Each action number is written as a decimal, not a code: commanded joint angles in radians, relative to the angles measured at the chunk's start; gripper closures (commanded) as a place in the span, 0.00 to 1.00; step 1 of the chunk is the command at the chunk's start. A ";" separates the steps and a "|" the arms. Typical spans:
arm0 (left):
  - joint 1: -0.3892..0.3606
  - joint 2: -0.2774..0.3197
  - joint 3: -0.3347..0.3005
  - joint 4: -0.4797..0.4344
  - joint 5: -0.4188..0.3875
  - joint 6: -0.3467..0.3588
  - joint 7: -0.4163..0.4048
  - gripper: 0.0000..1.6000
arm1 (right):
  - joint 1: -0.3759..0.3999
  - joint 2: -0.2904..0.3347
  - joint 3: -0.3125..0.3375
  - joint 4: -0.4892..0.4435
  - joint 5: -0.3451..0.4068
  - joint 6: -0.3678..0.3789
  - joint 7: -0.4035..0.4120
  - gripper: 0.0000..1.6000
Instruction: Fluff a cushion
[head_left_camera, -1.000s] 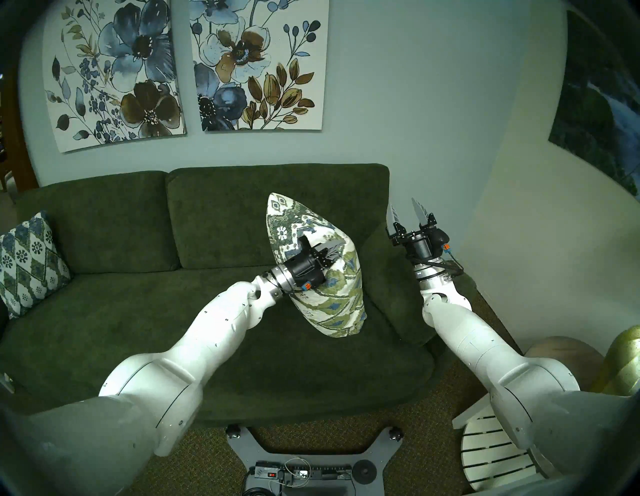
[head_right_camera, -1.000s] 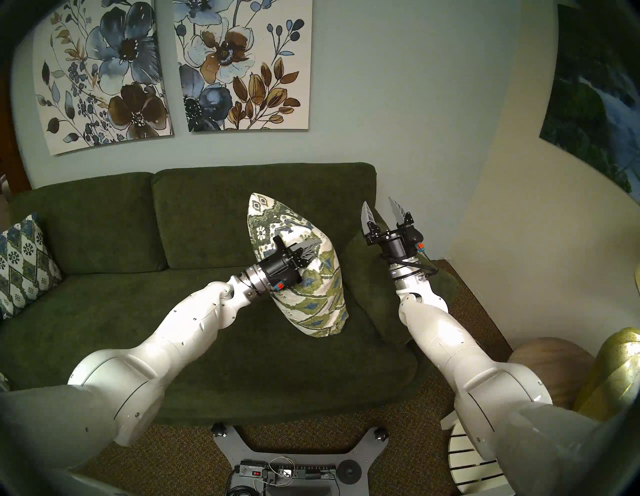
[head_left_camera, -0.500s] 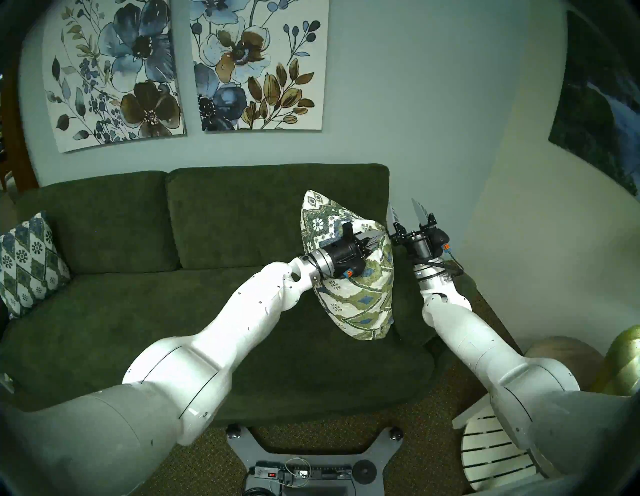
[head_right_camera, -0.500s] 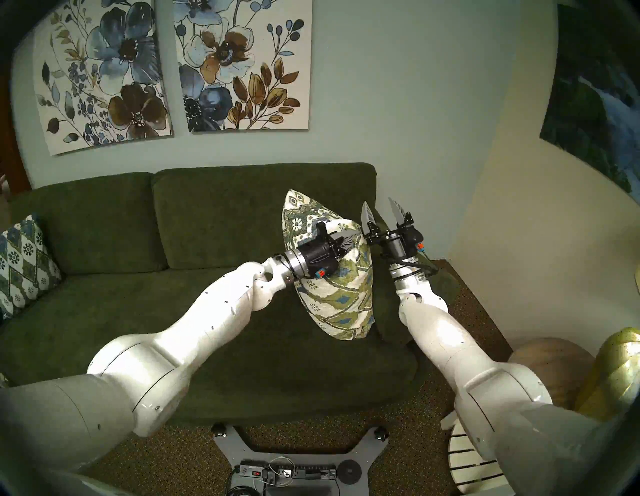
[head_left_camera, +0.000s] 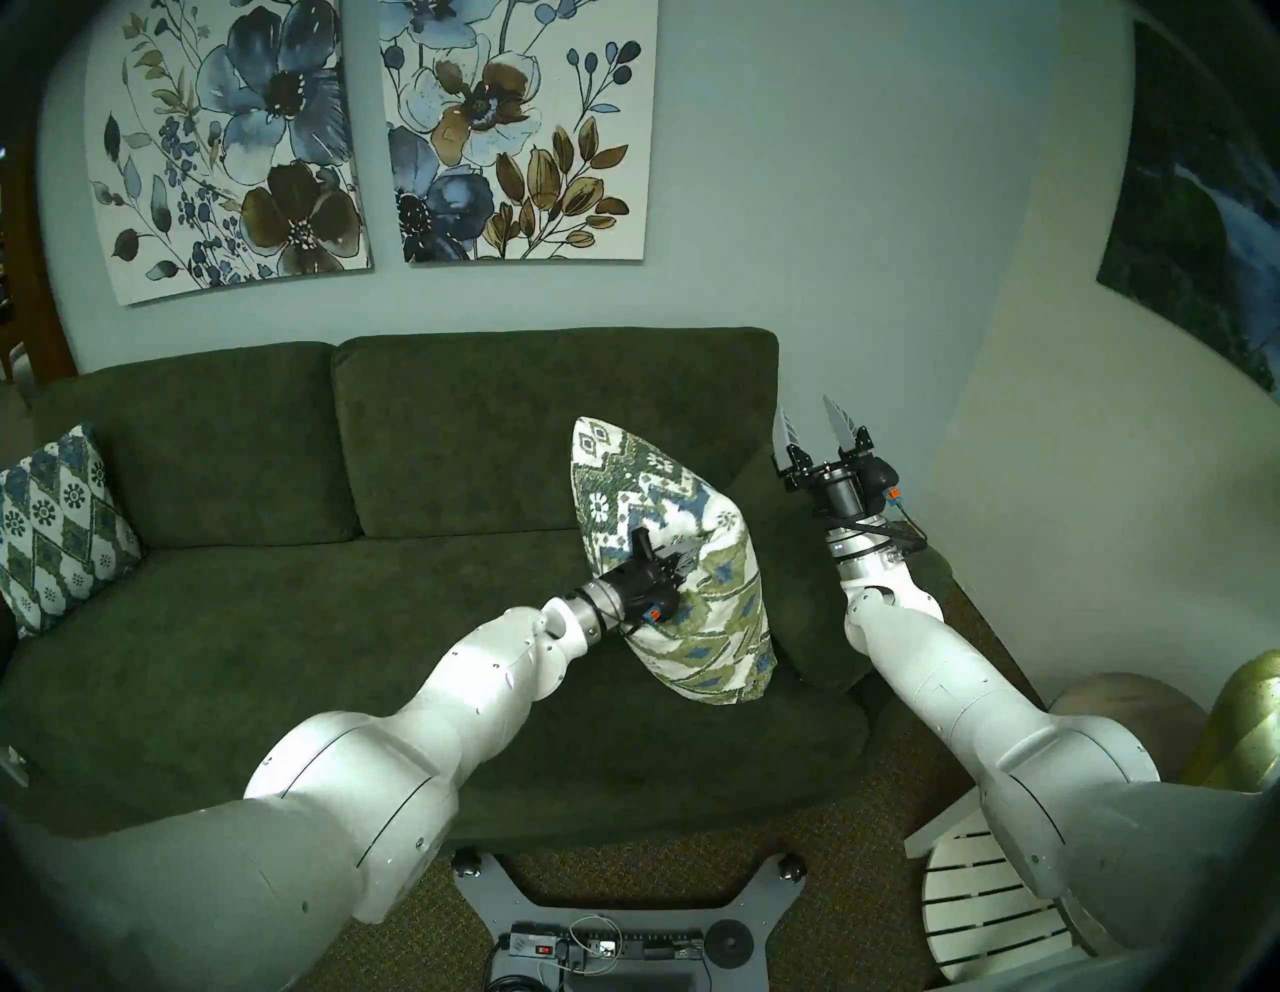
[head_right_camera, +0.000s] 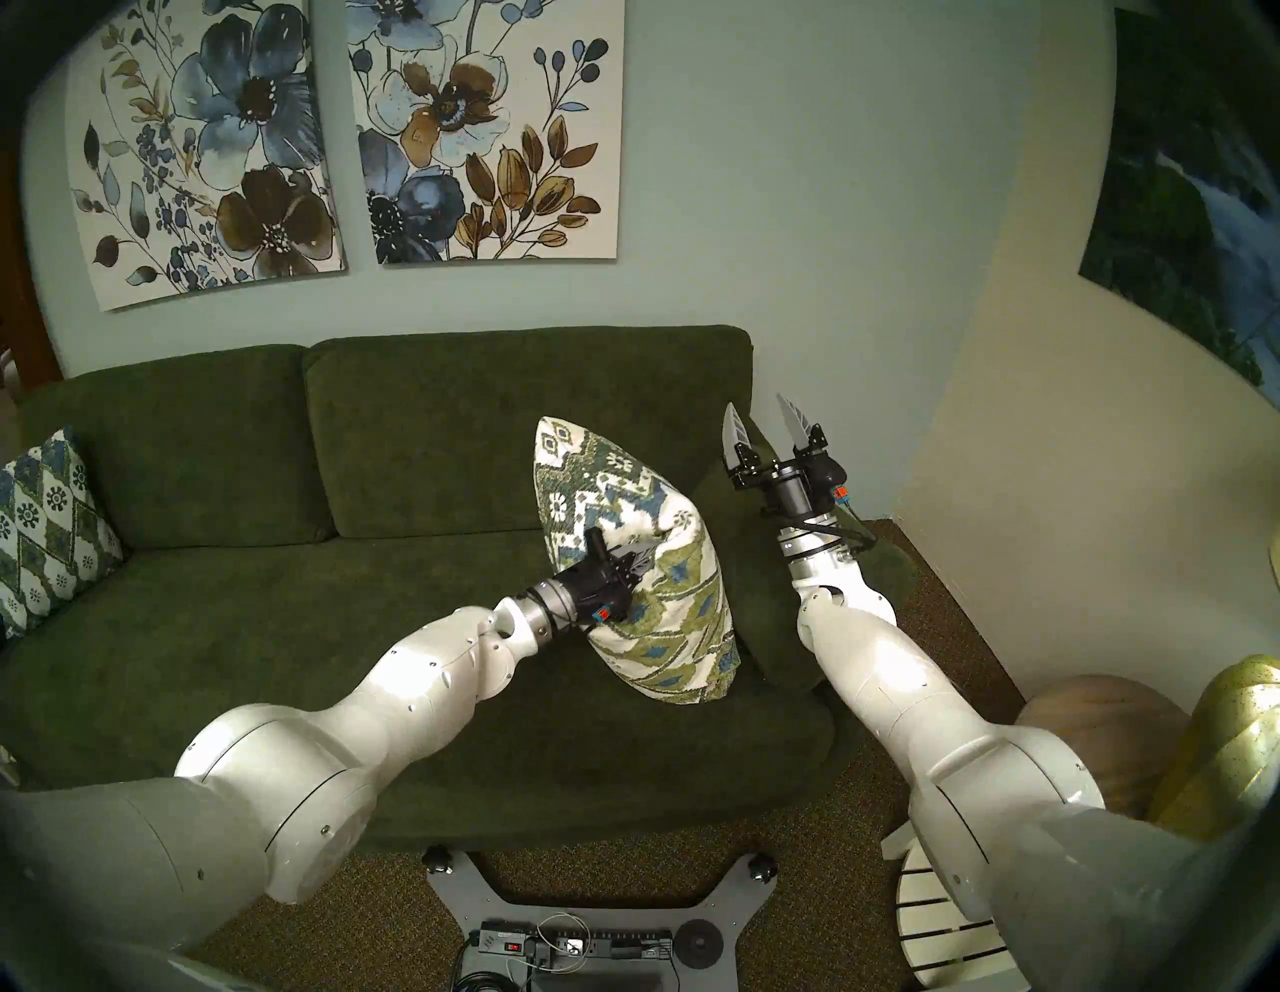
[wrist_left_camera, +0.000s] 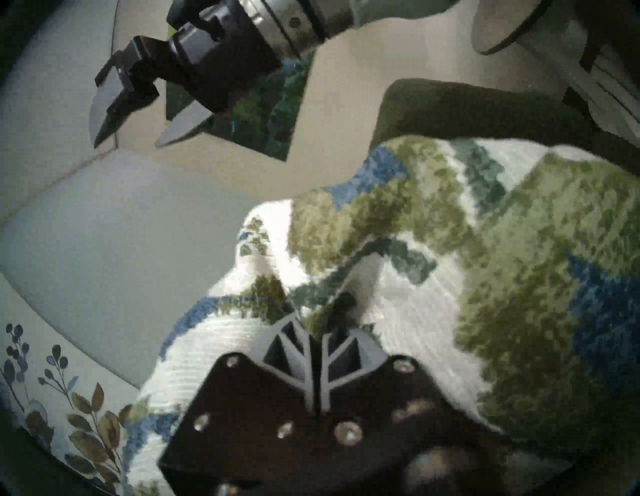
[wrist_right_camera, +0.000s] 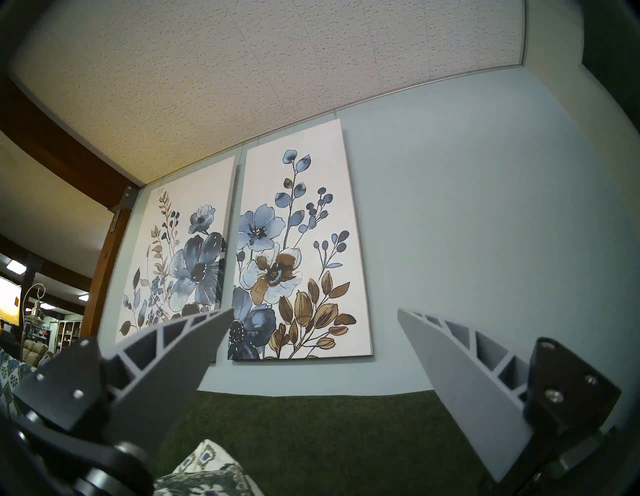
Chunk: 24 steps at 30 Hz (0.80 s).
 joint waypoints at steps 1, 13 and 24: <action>0.104 0.112 -0.021 0.104 -0.012 -0.011 0.023 1.00 | 0.010 -0.002 0.001 -0.008 0.000 0.001 0.002 0.00; 0.104 0.167 -0.039 0.204 -0.029 -0.076 0.121 1.00 | 0.010 -0.002 0.001 -0.010 0.000 0.001 0.003 0.00; 0.076 0.128 -0.034 0.260 -0.031 -0.044 0.110 1.00 | 0.010 -0.002 0.001 -0.010 0.000 0.001 0.003 0.00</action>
